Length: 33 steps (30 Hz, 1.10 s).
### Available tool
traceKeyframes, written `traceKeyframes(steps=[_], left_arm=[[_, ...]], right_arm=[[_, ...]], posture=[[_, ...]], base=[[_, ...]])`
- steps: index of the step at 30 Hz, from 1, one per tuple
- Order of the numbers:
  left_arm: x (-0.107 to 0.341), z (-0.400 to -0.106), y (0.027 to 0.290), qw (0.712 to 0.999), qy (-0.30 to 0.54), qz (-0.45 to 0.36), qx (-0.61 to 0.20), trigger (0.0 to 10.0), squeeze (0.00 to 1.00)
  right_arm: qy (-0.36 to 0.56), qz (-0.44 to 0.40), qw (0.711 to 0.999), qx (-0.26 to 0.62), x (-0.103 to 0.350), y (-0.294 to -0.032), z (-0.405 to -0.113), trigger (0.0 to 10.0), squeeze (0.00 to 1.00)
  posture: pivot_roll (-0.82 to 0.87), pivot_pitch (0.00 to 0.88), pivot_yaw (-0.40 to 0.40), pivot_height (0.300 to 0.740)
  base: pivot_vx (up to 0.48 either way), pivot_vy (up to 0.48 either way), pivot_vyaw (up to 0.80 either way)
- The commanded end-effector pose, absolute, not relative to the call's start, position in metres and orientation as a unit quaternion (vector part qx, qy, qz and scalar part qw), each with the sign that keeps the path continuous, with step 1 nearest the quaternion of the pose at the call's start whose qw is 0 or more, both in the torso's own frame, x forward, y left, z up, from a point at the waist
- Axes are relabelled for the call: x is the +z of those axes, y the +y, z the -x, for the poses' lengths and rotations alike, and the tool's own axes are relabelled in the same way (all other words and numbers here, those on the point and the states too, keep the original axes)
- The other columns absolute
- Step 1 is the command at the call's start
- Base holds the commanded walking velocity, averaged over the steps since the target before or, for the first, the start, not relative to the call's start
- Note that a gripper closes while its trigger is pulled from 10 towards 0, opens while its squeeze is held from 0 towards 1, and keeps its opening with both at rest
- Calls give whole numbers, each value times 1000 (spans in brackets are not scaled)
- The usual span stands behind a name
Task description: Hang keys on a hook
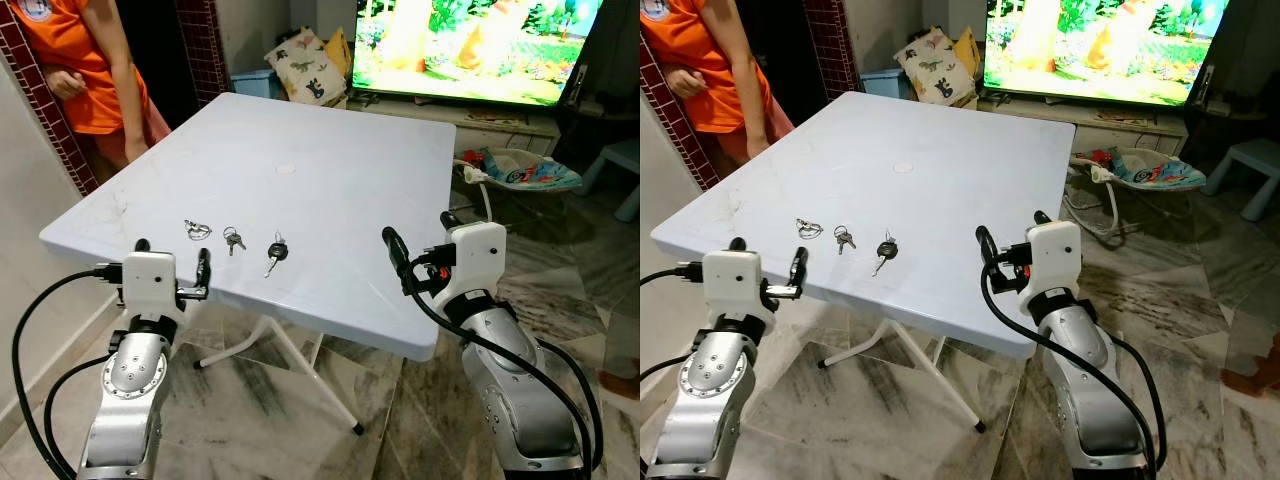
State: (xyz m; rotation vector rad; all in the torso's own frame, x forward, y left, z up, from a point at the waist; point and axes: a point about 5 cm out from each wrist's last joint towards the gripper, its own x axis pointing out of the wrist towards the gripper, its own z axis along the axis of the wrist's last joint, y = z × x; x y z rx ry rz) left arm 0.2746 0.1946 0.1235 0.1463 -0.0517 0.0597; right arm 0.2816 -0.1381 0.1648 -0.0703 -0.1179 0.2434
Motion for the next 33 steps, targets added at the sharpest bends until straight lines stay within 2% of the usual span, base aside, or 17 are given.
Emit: traceKeyframes(steps=[1, 15, 33], left_arm=[[126, -277, 193, 997, -27, -68, 26, 10000, 0], [126, -277, 191, 997, -24, -76, 17, 10000, 0], [126, -277, 184, 997, -25, -79, -9, 10000, 0]], right_arm=[[-60, 40, 988, 135, 168, -135, -283, 10000, 0], [-57, 41, 987, 147, 166, -128, -282, 10000, 0], [-54, 40, 989, 135, 165, -130, -286, 10000, 0]], posture=[[-40, 0, 32, 740], [-35, 0, 40, 740], [-31, 0, 39, 740]], base=[[0, 0, 0], [0, 0, 0], [0, 0, 793]])
